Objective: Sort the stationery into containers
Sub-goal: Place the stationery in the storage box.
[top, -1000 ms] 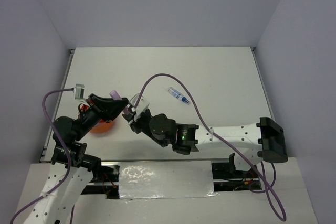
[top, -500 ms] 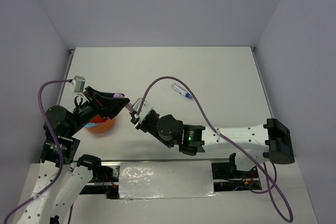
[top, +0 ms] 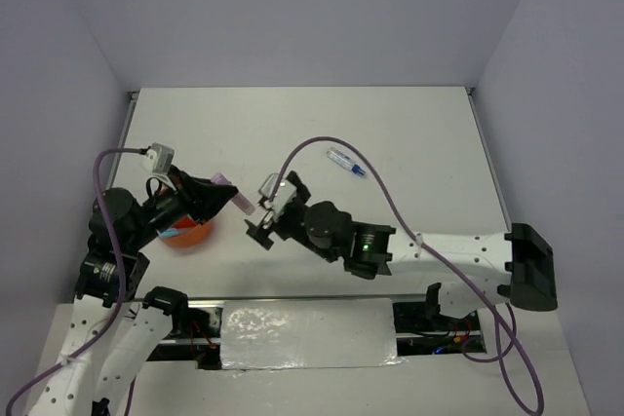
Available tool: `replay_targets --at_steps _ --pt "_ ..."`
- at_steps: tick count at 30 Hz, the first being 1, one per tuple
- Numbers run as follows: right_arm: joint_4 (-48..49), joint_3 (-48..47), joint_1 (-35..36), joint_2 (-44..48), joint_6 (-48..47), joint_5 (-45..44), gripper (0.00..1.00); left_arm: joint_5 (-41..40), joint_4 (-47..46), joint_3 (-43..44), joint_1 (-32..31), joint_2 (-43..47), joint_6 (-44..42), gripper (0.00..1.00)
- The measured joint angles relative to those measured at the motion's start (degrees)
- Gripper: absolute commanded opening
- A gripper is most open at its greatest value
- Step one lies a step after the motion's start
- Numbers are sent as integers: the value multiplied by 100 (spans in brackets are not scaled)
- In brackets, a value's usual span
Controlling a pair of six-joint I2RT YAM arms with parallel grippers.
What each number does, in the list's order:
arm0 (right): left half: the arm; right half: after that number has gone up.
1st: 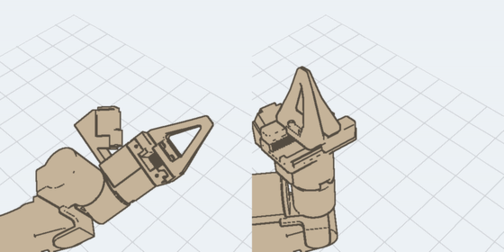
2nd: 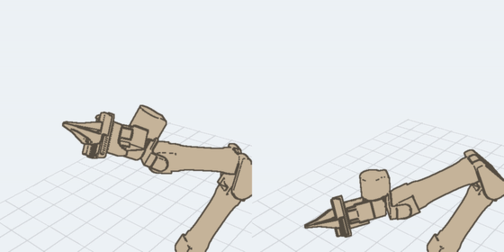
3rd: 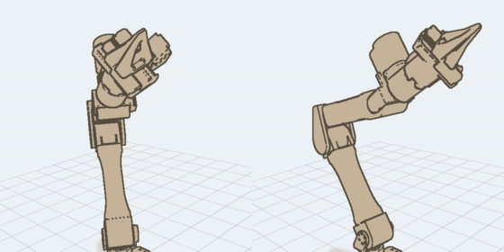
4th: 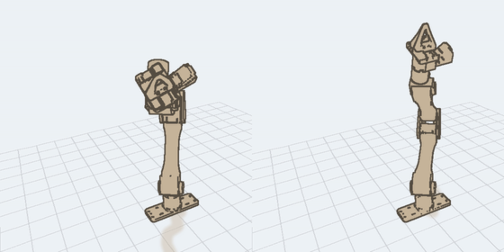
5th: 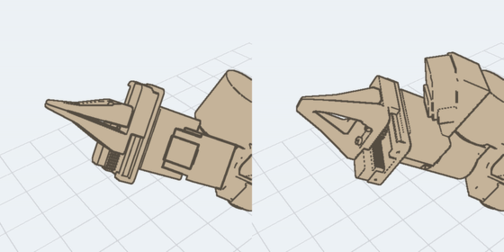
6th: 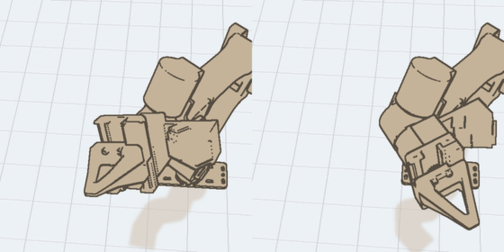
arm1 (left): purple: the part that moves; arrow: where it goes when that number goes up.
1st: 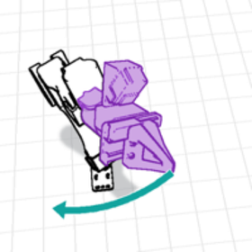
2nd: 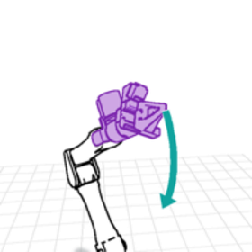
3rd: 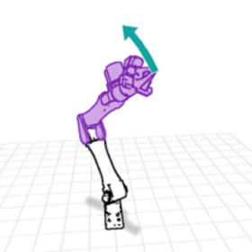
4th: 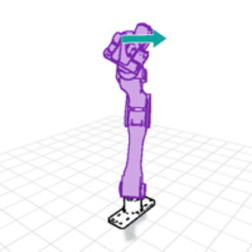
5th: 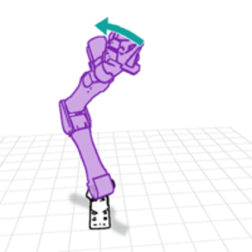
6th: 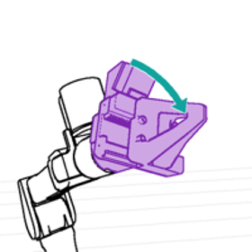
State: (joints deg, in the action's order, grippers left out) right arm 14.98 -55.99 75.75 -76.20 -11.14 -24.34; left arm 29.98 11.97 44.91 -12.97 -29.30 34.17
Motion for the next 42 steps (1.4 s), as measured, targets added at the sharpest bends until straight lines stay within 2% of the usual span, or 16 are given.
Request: replay_targets --at_steps 4,7,11,15,25,37,42 --pt "116 1139 -1034 1117 544 560 100 -1366 708 -81 2 387 -682 0" --pt "181 1941 -1694 2055 828 693 100 -2321 925 -566 4 1080 -1056 0" --pt "214 2214 -1895 2555 944 920 100 -2977 1025 -1281 2 2020 -1519 0" --pt "354 2426 -2039 2793 1025 1108 100 -3331 1025 -1526 2 2273 -1930 0" --pt "533 2785 -2345 3141 1051 1331 100 -3342 1152 -1187 2 1534 -3661 0" --pt "597 2931 -2684 3453 1069 1635 100 -1895 2048 -964 4 485 -5515 0" --pt "597 2942 -2706 3543 1069 1679 100 -1832 2129 -964 4 170 -5840 0"
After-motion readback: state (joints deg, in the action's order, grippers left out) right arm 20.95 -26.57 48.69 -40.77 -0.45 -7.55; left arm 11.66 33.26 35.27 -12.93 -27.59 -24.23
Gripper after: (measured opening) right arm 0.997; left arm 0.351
